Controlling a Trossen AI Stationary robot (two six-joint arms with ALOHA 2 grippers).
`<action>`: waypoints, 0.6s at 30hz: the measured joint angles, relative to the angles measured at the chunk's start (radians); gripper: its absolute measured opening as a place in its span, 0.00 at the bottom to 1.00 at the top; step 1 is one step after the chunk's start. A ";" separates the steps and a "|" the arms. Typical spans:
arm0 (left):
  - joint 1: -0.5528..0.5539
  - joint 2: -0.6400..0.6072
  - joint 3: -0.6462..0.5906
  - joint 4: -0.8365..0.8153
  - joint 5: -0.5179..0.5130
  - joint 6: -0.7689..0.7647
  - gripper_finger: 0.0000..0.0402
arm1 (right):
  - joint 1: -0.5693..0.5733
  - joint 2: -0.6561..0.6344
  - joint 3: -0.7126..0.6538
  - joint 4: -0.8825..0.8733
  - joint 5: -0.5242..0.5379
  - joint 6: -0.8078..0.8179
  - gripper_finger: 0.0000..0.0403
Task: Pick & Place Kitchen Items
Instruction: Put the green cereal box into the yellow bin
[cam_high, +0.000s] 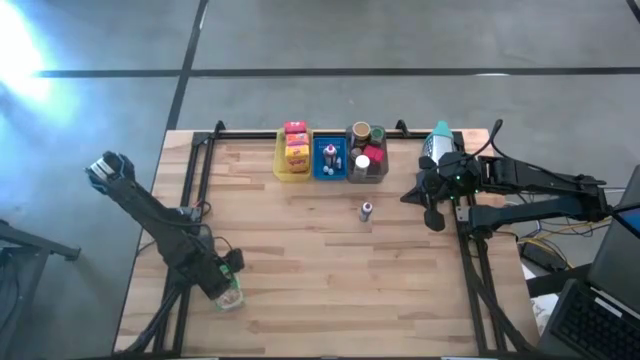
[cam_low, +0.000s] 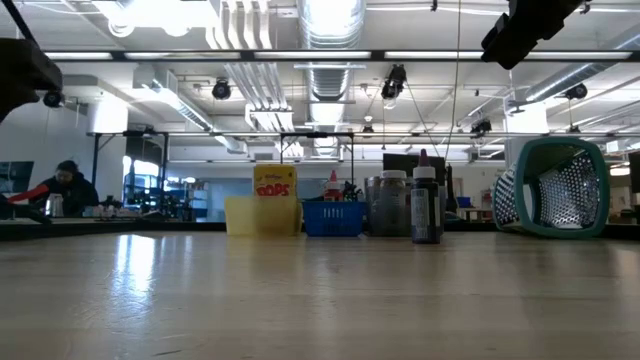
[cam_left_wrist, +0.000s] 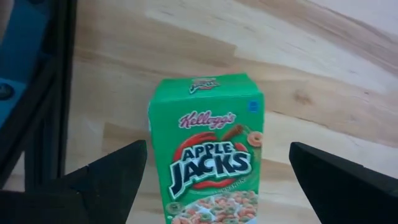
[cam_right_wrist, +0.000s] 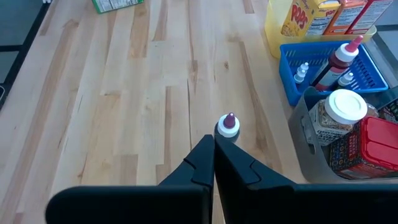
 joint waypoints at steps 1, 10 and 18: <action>0.000 -0.001 -0.004 0.002 0.008 -0.003 1.00 | 0.000 0.000 0.000 0.000 0.000 0.000 0.02; 0.003 0.003 -0.012 0.012 0.020 -0.009 1.00 | 0.000 0.000 0.000 0.000 0.000 -0.001 0.02; 0.003 0.005 -0.095 0.123 0.036 -0.011 1.00 | 0.000 0.000 0.000 0.000 0.000 0.000 0.02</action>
